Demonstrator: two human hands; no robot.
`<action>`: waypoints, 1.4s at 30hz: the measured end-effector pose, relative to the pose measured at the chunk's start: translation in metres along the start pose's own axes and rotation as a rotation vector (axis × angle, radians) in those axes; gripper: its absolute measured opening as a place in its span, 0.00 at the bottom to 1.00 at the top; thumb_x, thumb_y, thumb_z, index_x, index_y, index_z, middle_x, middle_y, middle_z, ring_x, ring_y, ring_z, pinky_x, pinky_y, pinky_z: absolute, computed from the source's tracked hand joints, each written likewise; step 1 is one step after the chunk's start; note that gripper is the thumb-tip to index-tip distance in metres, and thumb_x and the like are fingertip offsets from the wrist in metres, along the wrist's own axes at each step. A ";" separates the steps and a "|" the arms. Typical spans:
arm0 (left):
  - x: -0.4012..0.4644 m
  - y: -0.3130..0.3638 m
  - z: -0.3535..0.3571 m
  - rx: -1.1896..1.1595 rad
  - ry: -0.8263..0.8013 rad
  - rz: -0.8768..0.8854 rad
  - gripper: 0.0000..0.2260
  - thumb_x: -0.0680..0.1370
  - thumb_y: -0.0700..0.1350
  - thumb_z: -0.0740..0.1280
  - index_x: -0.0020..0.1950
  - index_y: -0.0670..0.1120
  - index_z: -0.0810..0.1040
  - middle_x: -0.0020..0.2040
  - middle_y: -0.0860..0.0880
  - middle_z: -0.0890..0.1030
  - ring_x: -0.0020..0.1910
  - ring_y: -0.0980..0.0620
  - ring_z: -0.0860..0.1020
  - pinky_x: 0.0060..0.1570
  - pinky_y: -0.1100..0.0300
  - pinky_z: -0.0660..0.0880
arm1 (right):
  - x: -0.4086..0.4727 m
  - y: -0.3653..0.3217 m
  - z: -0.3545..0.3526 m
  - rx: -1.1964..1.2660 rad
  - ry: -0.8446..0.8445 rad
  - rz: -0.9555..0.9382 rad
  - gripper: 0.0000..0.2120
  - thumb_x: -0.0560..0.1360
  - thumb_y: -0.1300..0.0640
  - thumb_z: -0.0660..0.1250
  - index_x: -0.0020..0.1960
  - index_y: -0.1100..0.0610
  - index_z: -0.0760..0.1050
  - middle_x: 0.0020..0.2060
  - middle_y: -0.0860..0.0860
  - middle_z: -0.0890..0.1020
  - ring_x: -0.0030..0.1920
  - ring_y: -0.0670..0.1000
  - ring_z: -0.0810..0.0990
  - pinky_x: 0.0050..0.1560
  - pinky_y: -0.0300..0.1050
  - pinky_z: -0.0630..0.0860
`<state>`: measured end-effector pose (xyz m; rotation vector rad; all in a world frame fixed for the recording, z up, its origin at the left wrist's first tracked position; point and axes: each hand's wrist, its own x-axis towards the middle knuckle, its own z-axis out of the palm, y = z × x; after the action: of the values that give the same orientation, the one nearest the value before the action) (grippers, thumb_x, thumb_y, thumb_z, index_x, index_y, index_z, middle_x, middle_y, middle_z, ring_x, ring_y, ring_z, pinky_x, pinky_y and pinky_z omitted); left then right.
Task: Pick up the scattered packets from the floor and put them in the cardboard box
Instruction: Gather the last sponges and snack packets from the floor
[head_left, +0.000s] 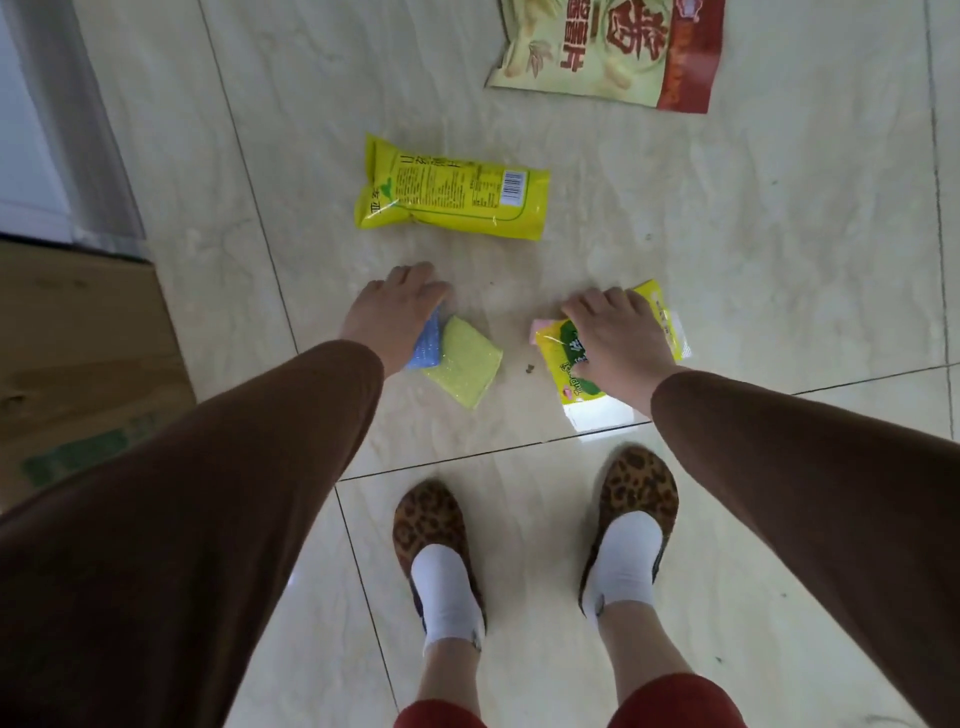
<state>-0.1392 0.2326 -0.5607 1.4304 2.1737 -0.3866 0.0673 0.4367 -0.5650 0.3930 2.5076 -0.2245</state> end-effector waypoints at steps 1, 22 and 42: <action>0.001 0.000 0.004 0.055 0.006 0.011 0.32 0.68 0.36 0.71 0.71 0.46 0.69 0.67 0.41 0.72 0.60 0.38 0.74 0.51 0.46 0.73 | 0.002 0.000 0.002 -0.002 0.008 0.001 0.32 0.63 0.51 0.77 0.64 0.55 0.72 0.57 0.54 0.76 0.58 0.60 0.74 0.61 0.57 0.69; 0.002 0.073 0.007 0.002 -0.074 0.036 0.38 0.67 0.50 0.76 0.72 0.48 0.61 0.62 0.46 0.75 0.60 0.43 0.73 0.55 0.50 0.69 | 0.003 -0.016 0.008 0.271 0.014 0.254 0.26 0.71 0.51 0.75 0.64 0.60 0.69 0.56 0.57 0.76 0.57 0.60 0.75 0.48 0.54 0.73; 0.068 -0.007 -0.095 -0.285 0.131 -0.076 0.28 0.69 0.52 0.75 0.65 0.42 0.72 0.73 0.40 0.69 0.69 0.38 0.69 0.69 0.46 0.63 | 0.120 0.087 -0.145 0.630 0.279 0.331 0.13 0.79 0.49 0.65 0.56 0.57 0.72 0.53 0.57 0.79 0.55 0.60 0.76 0.47 0.51 0.71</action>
<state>-0.1916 0.3291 -0.5201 1.2491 2.2829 -0.0058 -0.0745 0.5817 -0.5224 1.1455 2.5348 -0.8809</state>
